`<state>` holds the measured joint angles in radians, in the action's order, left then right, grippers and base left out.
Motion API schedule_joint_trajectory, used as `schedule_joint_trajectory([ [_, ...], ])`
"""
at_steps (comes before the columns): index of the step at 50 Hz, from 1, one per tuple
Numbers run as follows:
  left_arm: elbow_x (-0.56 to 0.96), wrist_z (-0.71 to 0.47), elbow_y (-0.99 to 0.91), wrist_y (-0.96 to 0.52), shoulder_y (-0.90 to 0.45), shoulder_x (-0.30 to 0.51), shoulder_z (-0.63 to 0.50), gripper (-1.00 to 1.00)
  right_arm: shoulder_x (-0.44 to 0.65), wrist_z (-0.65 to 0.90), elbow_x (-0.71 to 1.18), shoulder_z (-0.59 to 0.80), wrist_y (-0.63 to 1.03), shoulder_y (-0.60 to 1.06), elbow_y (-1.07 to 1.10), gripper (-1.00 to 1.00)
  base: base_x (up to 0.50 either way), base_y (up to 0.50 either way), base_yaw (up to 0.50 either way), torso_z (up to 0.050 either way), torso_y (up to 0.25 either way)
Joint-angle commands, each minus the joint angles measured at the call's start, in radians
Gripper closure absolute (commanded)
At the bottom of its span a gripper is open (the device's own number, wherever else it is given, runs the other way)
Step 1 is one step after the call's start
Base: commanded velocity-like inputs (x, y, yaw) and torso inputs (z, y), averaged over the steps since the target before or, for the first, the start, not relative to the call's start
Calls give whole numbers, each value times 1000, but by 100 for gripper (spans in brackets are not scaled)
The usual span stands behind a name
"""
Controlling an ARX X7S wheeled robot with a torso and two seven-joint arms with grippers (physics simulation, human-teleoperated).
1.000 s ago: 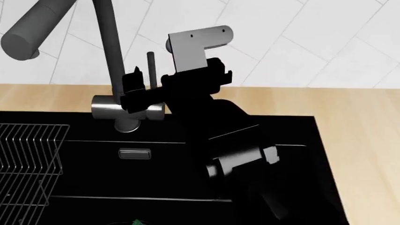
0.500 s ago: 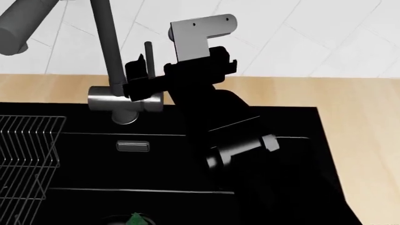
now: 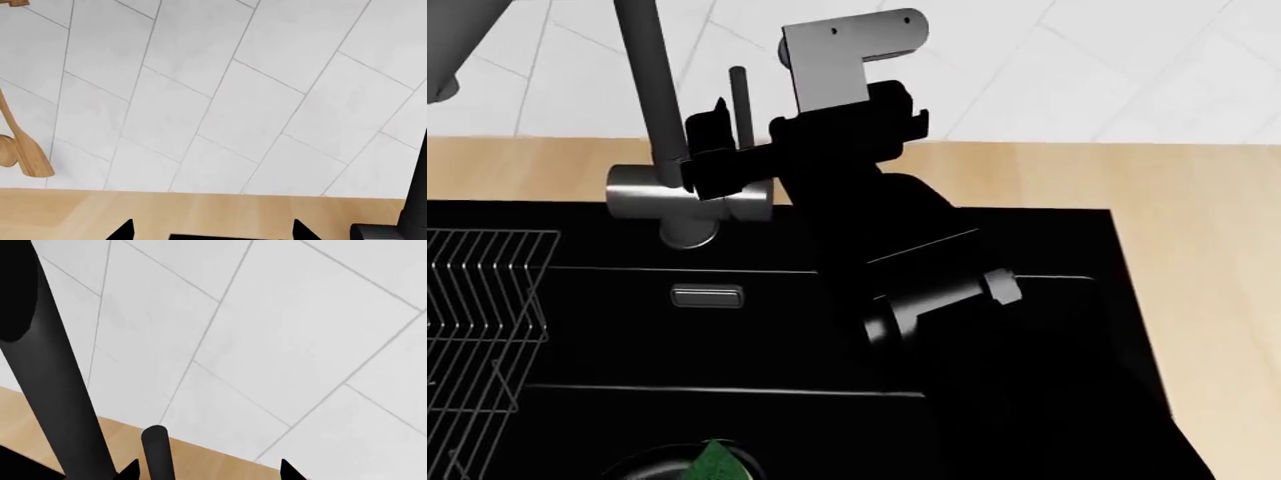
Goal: Pick the pan and sponge and place them into the sink. Then turn on the water.
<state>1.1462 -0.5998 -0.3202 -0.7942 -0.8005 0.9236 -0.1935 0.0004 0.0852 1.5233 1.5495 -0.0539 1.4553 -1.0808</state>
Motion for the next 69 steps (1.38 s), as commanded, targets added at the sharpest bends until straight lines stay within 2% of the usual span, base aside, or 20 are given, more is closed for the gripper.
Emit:
schedule_joint_trajectory([
  [1, 79, -77, -27, -84, -90, 1, 7, -100, 0, 5, 15, 13, 3, 6, 3, -100, 0, 0, 0, 11, -39],
  [10, 125, -109, -56, -92, -74, 14, 33, -100, 0, 20, 11, 17, 7, 26, 10, -100, 0, 0, 0, 11, -61],
  [28, 113, -82, -37, -86, -72, 24, 31, -100, 0, 21, 15, 13, 11, 33, 6, -100, 0, 0, 0, 9, -44],
  [39, 41, -40, 78, -93, -171, -41, -37, -100, 0, 51, 42, 7, 12, 32, -26, -100, 0, 0, 0, 1, -1],
  [50, -139, 94, 338, -70, -375, -166, -183, -100, 0, 66, 75, 12, 19, 27, -46, -100, 0, 0, 0, 0, 0],
  [69, -239, 150, 590, -109, -621, -303, -279, -100, 0, 60, 159, 16, 23, 11, -87, -100, 0, 0, 0, 0, 0],
])
